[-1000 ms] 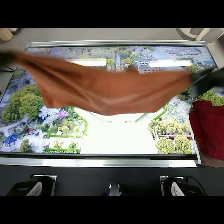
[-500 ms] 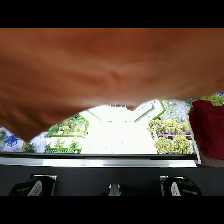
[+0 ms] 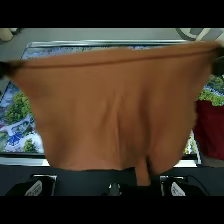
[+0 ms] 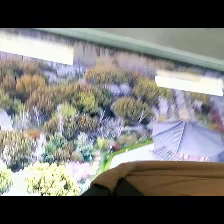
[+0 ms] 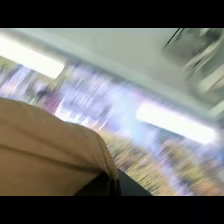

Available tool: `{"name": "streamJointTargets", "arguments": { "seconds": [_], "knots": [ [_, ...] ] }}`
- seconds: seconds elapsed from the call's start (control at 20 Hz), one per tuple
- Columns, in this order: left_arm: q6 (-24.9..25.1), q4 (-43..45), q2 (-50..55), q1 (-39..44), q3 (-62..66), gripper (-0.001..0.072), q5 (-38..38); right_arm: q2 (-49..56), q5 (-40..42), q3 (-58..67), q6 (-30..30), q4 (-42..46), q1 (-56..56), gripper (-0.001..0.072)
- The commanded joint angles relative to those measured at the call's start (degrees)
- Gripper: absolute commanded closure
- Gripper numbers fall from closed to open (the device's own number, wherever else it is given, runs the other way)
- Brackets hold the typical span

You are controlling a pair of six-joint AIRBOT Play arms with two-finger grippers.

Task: Fold the shirts.

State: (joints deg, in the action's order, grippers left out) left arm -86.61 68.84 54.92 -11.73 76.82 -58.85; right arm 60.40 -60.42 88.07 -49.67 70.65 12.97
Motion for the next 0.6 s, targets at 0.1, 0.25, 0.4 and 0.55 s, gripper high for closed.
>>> {"name": "streamJointTargets", "arguments": {
  "seconds": [0.1,0.25,0.4,0.55],
  "knots": [
    [3.91,-0.09,20.63,2.16,-9.55,0.0681,8.48,27.23,-0.22,-0.59,-7.89,-10.82,-0.02,0.0692],
    [3.91,-6.67,27.5,2.12,-8.11,0.068,8.57,35.41,-0.28,-0.59,-9.31,-17.84,-0.02,0.0691],
    [3.96,-13.42,30.82,2.8,-8.11,0.0675,6.1,37.68,0.33,-0.57,-9.18,-20.98,0.0,0.0688],
    [3.96,-11.89,30.84,0.17,-6.75,0.0014,-4.22,34.95,-5.51,1.73,-5.9,-18.78,2.45,0.0146]
  ]
}}
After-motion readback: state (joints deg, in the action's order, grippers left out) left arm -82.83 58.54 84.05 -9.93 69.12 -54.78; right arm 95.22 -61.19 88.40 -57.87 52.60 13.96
